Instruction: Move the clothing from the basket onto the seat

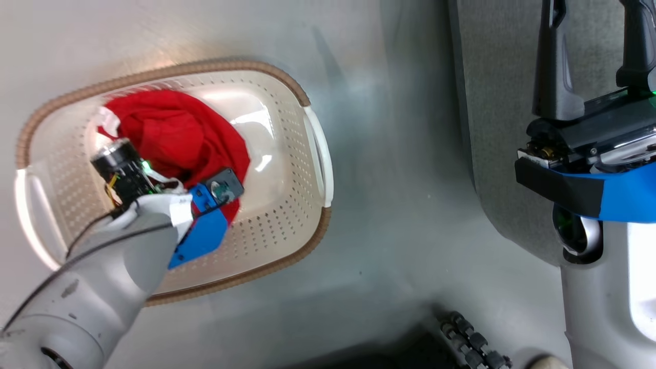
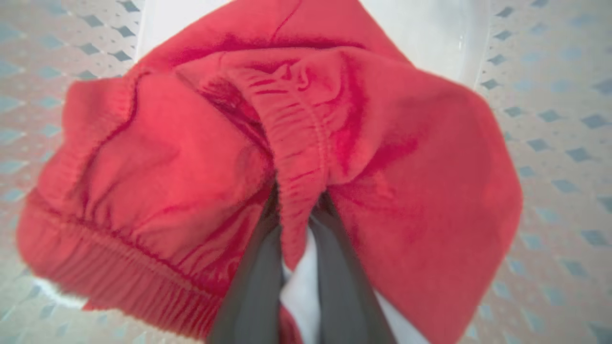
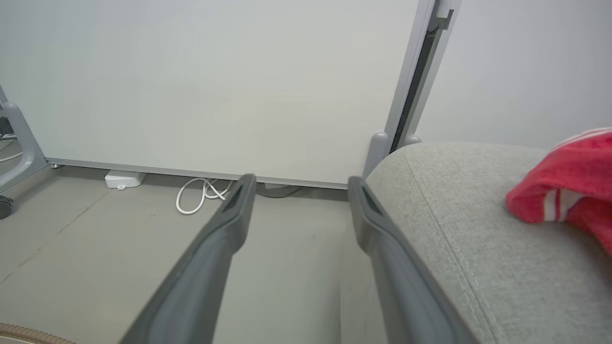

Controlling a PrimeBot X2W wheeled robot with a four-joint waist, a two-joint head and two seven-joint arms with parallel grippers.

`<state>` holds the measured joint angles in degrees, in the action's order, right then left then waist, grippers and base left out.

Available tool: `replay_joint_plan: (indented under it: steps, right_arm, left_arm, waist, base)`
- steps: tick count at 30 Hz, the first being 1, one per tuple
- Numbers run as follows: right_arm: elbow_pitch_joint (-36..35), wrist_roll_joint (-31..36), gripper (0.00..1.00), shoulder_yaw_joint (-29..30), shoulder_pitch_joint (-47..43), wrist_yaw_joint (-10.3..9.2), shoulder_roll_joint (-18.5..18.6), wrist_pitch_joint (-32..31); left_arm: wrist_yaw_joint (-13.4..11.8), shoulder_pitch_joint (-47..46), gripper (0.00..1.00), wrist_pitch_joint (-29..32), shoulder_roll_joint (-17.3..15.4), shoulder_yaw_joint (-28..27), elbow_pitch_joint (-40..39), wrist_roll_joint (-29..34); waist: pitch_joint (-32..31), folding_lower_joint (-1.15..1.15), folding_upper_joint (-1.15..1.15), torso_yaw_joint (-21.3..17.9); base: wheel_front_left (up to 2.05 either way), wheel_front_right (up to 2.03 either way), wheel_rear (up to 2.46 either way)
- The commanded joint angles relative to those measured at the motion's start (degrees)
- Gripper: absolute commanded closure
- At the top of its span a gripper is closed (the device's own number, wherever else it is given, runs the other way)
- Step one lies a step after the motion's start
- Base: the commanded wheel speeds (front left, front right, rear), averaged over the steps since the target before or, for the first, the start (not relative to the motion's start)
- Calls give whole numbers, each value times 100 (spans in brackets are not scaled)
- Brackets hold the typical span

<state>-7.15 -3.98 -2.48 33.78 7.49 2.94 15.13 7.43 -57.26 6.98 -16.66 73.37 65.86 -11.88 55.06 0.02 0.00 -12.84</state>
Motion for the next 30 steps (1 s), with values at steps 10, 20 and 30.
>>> replay_joint_plan:
  steps: [10,20,30]
  right_arm:
    - [305,129,0,169,-339,2,-8,2]
    - [569,209,0,322,-784,2,-5,2]
    - [785,201,0,428,-1247,2,11,2]
  left_arm:
    - [4,274,100,-1032,334,-103,-4,-942]
    - [4,465,100,-1853,618,-326,163,-1890]
    - [-45,592,100,-2223,675,-835,-8,-2424]
  waist:
    - [-1159,-2,0,464]
    - [-2206,-2,0,786]
    - [-3142,-2,0,1034]
  base:
    - [0,0,0]
    - [0,0,0]
    - [0,0,0]
